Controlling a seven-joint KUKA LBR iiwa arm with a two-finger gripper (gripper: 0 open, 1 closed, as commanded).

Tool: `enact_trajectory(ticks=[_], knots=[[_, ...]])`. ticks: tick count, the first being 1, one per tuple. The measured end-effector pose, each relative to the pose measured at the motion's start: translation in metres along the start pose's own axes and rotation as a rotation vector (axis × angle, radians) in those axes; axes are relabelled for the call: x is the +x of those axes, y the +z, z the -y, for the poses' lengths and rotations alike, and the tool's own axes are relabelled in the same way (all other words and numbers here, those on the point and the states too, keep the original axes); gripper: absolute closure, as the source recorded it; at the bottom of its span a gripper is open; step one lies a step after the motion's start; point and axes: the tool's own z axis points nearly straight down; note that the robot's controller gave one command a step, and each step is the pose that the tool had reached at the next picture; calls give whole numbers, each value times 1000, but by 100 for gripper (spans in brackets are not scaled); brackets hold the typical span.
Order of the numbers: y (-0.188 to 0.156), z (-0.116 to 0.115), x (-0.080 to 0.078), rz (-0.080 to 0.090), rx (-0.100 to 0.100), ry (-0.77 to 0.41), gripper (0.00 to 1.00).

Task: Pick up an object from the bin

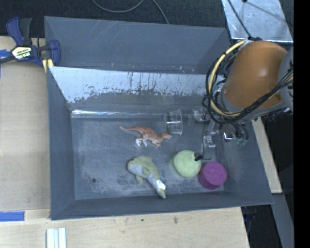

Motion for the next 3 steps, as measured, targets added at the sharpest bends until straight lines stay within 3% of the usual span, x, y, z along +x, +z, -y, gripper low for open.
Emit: enact_trajectory(ticks=[1,2,3], knots=[[0,0,0,0,0,0,0],[65,7,1,2,0,105,0],[86,9,8,-4,-1,174,0]])
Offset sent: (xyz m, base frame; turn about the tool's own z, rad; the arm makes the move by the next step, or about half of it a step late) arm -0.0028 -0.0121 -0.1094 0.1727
